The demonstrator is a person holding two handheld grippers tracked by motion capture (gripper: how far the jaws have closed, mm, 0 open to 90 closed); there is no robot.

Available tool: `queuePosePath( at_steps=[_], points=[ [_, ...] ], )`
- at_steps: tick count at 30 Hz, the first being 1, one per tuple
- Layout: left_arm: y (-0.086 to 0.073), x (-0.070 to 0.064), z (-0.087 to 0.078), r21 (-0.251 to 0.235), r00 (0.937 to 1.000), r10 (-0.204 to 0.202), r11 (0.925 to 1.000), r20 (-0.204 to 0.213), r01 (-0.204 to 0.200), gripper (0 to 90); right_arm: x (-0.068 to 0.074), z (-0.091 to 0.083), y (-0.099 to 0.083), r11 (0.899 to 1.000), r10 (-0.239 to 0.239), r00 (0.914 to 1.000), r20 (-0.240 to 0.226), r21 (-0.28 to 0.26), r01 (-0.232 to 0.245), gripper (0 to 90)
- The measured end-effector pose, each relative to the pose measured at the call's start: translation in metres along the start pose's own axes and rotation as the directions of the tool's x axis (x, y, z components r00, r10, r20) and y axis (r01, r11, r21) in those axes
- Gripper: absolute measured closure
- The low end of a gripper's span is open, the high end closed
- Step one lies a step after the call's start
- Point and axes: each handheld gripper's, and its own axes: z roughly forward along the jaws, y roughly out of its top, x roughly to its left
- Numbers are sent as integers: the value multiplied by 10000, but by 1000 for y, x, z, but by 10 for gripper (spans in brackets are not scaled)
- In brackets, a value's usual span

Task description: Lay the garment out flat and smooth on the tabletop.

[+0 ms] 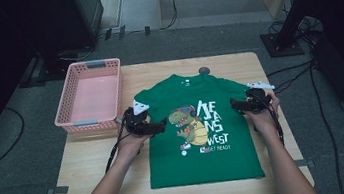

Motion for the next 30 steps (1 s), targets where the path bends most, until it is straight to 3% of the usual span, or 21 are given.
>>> queuePosePath(
  at_steps=[6, 11, 22, 30],
  points=[
    [-9, 2, -26, -319, 9999, 35, 9995, 125, -31, 7, -2, 1, -2, 10000, 67, 10000, 42, 40, -67, 3],
    [-19, 10, -44, -478, 10000, -23, 9989, -1, 23, 7, -2, 2, -3, 9999, 123, 9999, 10, 39, -123, 3],
    [-41, 24, -69, -457, 9998, -123, 9989, -171, 115, 7, -3, 5, -5, 9997, 167, 9998, 65, 188, -168, 3],
    [-54, 35, -88, -698, 9980, -497, 9965, -378, 470, 8, -3, 5, -6, 9996, 134, 9998, 119, 243, -136, 3]
  ],
)
